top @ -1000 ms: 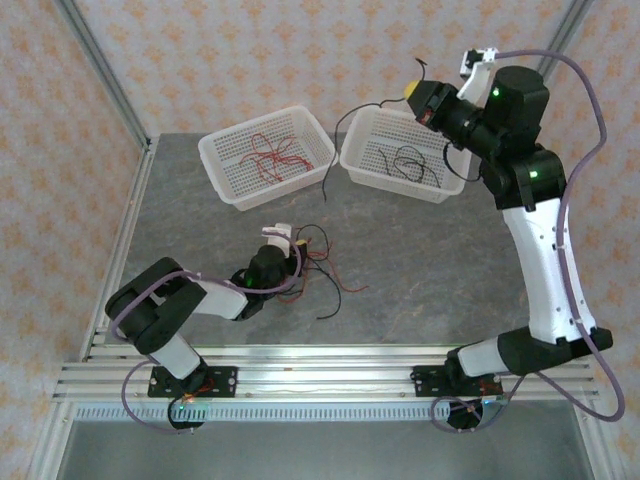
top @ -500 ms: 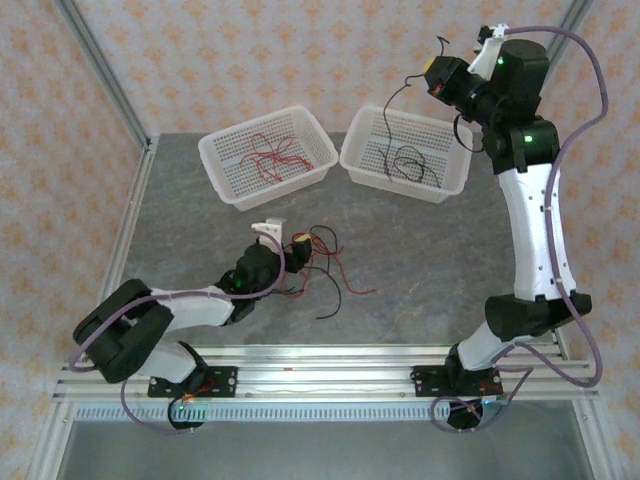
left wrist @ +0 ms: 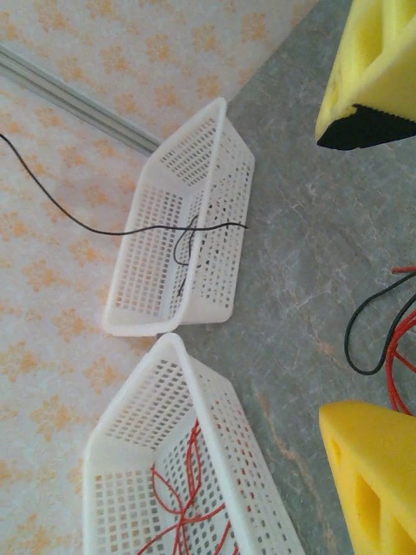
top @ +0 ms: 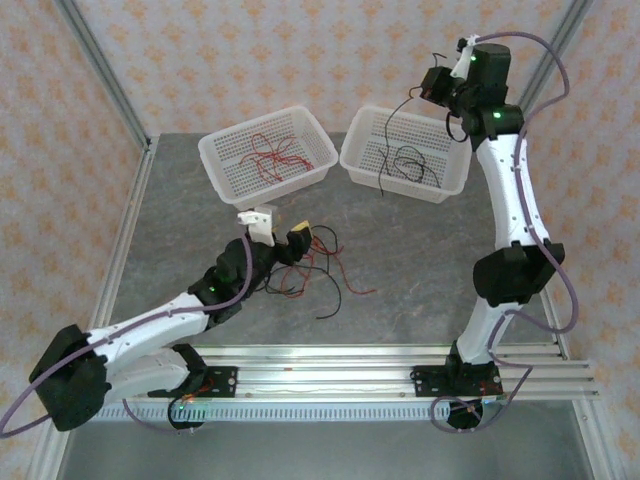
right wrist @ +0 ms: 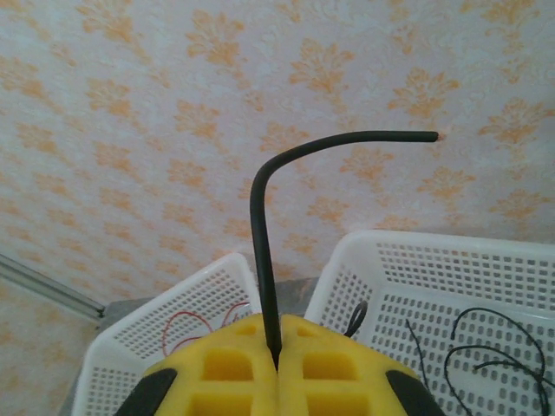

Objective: Untangle the cables

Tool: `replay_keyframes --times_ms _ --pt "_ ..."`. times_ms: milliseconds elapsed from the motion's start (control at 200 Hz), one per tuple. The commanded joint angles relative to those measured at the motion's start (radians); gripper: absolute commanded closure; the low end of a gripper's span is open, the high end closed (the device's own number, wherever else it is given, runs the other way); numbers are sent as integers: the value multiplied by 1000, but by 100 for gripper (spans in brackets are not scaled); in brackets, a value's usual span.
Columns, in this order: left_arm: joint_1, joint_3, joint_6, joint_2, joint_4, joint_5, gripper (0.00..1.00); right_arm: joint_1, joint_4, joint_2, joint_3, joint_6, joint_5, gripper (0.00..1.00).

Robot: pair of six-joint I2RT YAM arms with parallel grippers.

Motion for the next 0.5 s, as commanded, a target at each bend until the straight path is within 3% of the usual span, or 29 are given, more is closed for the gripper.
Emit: replay_keyframes --times_ms 0,200,495 --pt "-16 37 -5 -58 -132 -50 23 1 42 29 97 -52 46 100" --pt "-25 22 -55 -139 -220 -84 23 -1 26 37 257 -16 -3 100" --pt "-27 -12 -114 -190 -259 -84 24 -8 105 1 277 -23 62 100"
